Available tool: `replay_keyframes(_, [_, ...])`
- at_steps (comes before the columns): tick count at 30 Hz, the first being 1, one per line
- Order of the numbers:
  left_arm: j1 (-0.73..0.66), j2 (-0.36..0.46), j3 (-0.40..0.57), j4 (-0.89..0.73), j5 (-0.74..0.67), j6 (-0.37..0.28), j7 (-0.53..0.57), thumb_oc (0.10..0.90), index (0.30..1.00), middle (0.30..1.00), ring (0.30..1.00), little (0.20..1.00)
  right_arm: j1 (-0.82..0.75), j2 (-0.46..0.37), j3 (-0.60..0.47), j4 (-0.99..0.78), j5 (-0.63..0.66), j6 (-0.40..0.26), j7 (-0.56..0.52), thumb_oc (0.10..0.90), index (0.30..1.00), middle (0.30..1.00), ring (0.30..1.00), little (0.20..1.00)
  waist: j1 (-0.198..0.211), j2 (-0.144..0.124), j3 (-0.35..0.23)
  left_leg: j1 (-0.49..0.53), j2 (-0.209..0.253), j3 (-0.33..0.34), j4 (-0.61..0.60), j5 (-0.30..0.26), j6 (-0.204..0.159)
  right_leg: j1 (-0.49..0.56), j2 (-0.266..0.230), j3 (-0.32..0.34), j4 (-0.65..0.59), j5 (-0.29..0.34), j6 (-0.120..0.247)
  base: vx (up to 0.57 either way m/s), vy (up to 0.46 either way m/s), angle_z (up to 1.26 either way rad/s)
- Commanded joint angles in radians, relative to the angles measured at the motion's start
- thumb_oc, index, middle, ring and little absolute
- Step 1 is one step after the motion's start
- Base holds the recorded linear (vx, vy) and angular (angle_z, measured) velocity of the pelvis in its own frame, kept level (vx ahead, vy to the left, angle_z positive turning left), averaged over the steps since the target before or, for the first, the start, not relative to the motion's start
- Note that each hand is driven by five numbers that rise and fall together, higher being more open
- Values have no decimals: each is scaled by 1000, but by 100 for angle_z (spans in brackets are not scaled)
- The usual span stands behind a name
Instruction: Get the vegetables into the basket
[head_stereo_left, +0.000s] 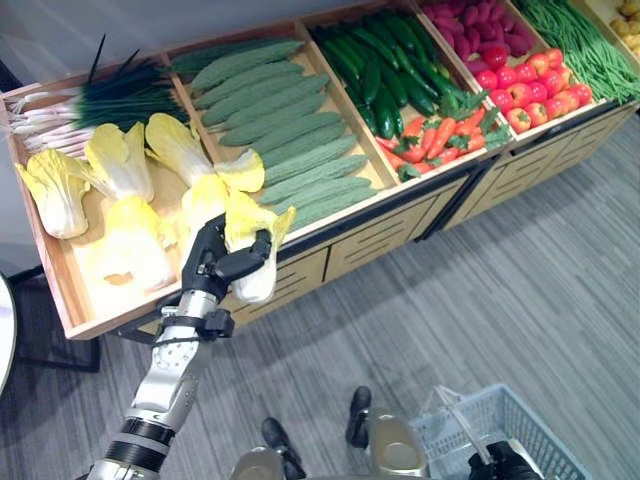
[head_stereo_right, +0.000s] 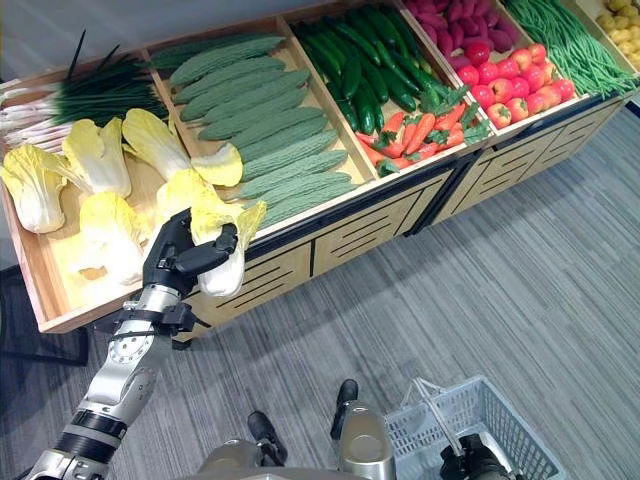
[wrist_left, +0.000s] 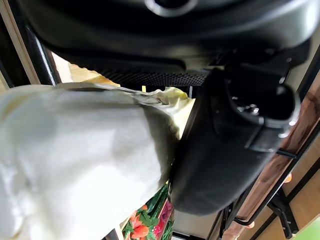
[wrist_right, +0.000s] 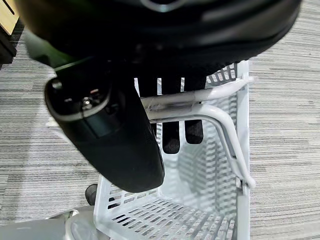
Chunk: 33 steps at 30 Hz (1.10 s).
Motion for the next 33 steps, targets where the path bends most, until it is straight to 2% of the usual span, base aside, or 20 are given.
replay_keyframes(1, [-75, 14, 7, -117, 9, -101, -17, 400, 300, 300, 300, 300, 1, -28, 28, 16, 27, -32, -35, 400, 300, 300, 300, 300, 4, -18, -82, -5, 15, -57, 70, -63, -43, 19, -42, 58, -26, 31, 92, 46, -178, 12])
replay_keyframes(3, [-80, 12, 2, -116, 6, -100, -19, 400, 300, 300, 300, 300, 4, -34, 26, 12, 30, -33, -36, 400, 300, 300, 300, 300, -1, -17, -82, -21, 32, -61, 111, -65, -54, 28, -35, 57, -34, 21, 82, 32, -195, 13])
replay_keyframes(4, [-86, 7, -5, -114, -1, -99, -25, 400, 300, 300, 300, 300, 7, -45, 22, 16, 34, -35, -38, 400, 300, 300, 300, 300, 0, -19, -79, -58, 76, -68, 217, -44, -91, 63, -15, 56, -73, 9, 62, 52, -339, 22])
replay_keyframes(6, [-82, 9, -4, -119, -6, -104, -33, 400, 300, 300, 300, 300, -1, -61, 19, 23, 40, -38, -39, 400, 300, 300, 300, 300, 14, -15, -67, -83, 114, -128, 322, 6, -132, 94, 22, 72, -108, 2, 35, 27, -219, 17])
replay_keyframes(7, [-77, 8, -4, -123, -3, -107, -29, 400, 300, 300, 300, 300, -10, -72, 23, 28, 39, -35, -40, 400, 300, 300, 300, 300, 29, -13, -61, -104, 92, -203, 325, 48, -126, 94, 30, 82, -126, 19, 23, -24, -49, -12])
replay_keyframes(8, [-77, 8, -4, -123, -3, -107, -29, 400, 300, 300, 300, 300, -10, -72, 23, 28, 39, -35, -40, 400, 300, 300, 300, 300, 27, -13, -62, -104, 91, -204, 323, 50, -126, 95, 29, 80, -127, 19, 23, -8, 56, -36])
replay_keyframes(9, [-66, 3, 1, -134, 5, -106, -21, 400, 300, 300, 300, 300, -20, -82, 26, 41, 38, -33, -46, 400, 300, 300, 300, 300, 53, -4, -68, -129, 30, -377, 218, 35, -114, 94, 31, 132, -151, 31, 38, 85, 104, -50])
replay_keyframes(10, [-52, 8, 12, -142, 17, -109, -15, 400, 300, 300, 300, 300, -21, -88, 29, 43, 36, -33, -47, 400, 300, 300, 300, 300, 65, -4, -74, -140, 16, -463, 153, 18, -104, 89, 35, 171, -155, 33, 46, 82, 108, -55])
replay_keyframes(11, [-52, 8, 12, -142, 18, -109, -15, 400, 300, 300, 300, 300, -21, -88, 29, 43, 36, -33, -47, 400, 300, 300, 300, 300, 65, -5, -76, -141, 15, -463, 149, 21, -103, 87, 34, 171, -157, 35, 47, 112, 94, -68])
replay_keyframes(12, [-42, 13, 22, -150, 22, -115, -16, 400, 300, 300, 300, 300, -26, -95, 33, 56, 29, -33, -50, 400, 300, 300, 300, 300, 77, -3, -85, -165, 22, -568, 104, 32, -103, 77, 38, 222, -155, 36, 55, 119, 116, -70])
replay_keyframes(13, [-39, 17, 16, -154, 29, -118, -8, 400, 300, 300, 300, 300, -24, -98, 34, 61, 27, -33, -53, 400, 300, 300, 300, 300, 83, 3, -88, -182, 23, -617, 85, 48, -100, 74, 41, 246, -146, 35, 58, 148, 149, -88])
replay_keyframes(14, [-36, 22, 23, -160, 23, -119, -18, 400, 300, 300, 300, 300, -25, -93, 34, 67, 22, -33, -46, 400, 300, 300, 300, 300, 78, 8, -95, -175, 18, -626, 91, 30, -91, 68, 40, 259, -134, 27, 61, 106, 166, -79])
replay_keyframes(17, [-49, 24, 10, -163, 17, -116, -24, 400, 300, 300, 300, 300, -25, -95, 23, 76, 30, -33, -47, 400, 300, 300, 300, 300, 67, 11, -93, -170, 8, -607, 78, 30, -82, 64, 26, 270, -128, 33, 69, 43, 182, -76])
replay_keyframes(18, [-47, 27, 4, -166, 19, -118, -37, 400, 300, 300, 300, 300, -23, -93, 14, 81, 31, -32, -41, 400, 300, 300, 300, 300, 57, 5, -98, -153, -15, -578, 63, 18, -69, 53, 6, 288, -131, 51, 82, 54, 364, -24])
replay_keyframes(22, [-59, 43, -2, -165, 23, -123, -43, 400, 300, 300, 300, 300, -30, -75, 23, 77, 25, -30, -39, 400, 300, 300, 300, 300, 58, -14, -96, -149, -43, -514, 65, -2, -45, 21, -28, 342, -152, 95, 108, 31, 215, -34])
replay_keyframes(27, [-64, 38, -7, -162, 13, -122, -43, 400, 300, 300, 300, 300, -35, -64, 21, 65, 30, -29, -37, 400, 300, 300, 300, 300, 52, -35, -82, -160, -76, -470, 113, -41, -23, 3, -63, 368, -166, 159, 128, 10, 198, -36])
replay_keyframes(30, [-55, 37, -10, -143, 0, -120, -41, 400, 300, 300, 300, 300, -60, -61, 25, 46, 37, -26, -40, 400, 300, 300, 300, 300, 46, -39, -76, -148, -87, -408, 108, -48, -5, -50, -83, 395, -170, 289, 161, -78, 172, -31])
replay_keyframes(31, [-51, 45, -7, -134, -2, -116, -36, 400, 300, 300, 300, 300, -63, -51, 33, 33, 43, -29, -42, 400, 300, 300, 300, 300, 60, -19, -68, -141, -63, -375, 92, -31, 1, -49, -70, 308, -100, 225, 143, -171, 194, -94])
replay_keyframes(32, [-50, 48, -3, -133, -1, -116, -36, 400, 300, 300, 300, 300, -65, -54, 35, 33, 42, -30, -40, 400, 300, 300, 300, 300, 66, -13, -69, -139, -55, -361, 82, -25, 1, -43, -73, 269, -74, 197, 136, -159, 205, -158])
replay_keyframes(33, [-48, 52, 4, -138, 2, -113, -36, 400, 300, 300, 300, 300, -67, -53, 31, 35, 42, -30, -43, 400, 300, 300, 300, 300, 82, -7, -73, -137, -44, -335, 74, -17, 4, -31, -90, 187, -31, 161, 123, -109, 122, -179])
